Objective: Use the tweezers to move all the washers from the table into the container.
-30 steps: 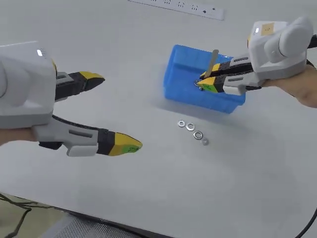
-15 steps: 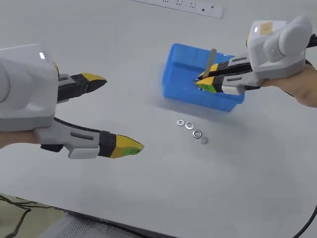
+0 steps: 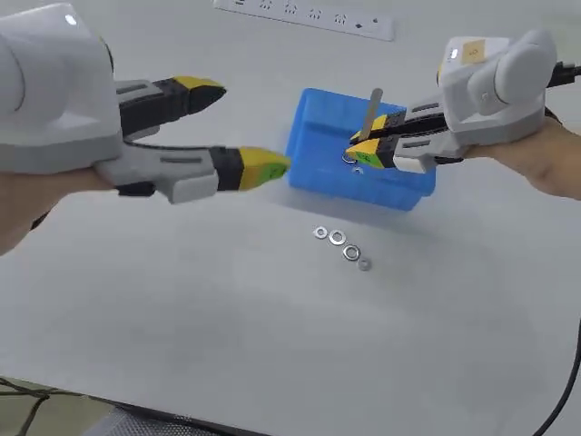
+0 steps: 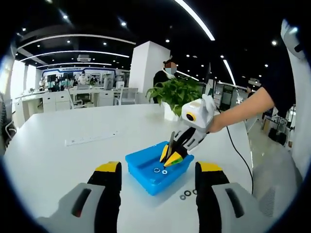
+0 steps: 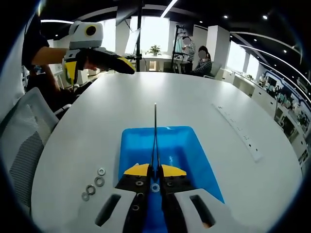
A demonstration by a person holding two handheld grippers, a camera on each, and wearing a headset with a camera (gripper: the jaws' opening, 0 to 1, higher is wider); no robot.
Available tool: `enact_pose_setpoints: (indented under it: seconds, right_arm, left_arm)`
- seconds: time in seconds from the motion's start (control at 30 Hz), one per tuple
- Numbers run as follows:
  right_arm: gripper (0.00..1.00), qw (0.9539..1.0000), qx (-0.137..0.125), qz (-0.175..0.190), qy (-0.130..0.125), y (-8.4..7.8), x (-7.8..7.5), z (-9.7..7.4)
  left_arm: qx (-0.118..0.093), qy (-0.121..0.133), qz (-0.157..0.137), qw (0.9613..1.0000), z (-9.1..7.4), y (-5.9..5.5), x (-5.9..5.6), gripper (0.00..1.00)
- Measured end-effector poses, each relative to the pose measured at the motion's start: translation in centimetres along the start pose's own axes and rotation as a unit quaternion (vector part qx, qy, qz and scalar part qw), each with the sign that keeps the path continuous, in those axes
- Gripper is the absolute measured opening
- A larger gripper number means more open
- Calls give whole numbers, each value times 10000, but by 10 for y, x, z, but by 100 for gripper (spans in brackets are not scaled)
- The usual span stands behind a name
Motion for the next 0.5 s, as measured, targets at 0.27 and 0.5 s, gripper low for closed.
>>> enact_pose_setpoints:
  seconds: [0.27, 0.5]
  right_arm:
    - [8, 9999, -97, -47, -12, 6, 1, -6]
    - [8, 9998, -119, -169, 44, 10, 3, -6]
  left_arm:
    - [66, -475, 286, 9984, 42, 11, -10, 63]
    - [199, -915, 433, 9947, 73, 14, -10, 53]
Point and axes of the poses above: the centre of the closed fingertips' face, and the gripper's own axes: z roughly forward along the fingers, x roughly to its left, y roughly out of its top, the point moved 8 cm from there along -z, roughly backward along the fingers, and after that the axes turned 9 degrees about y, right-handed, at the moved point
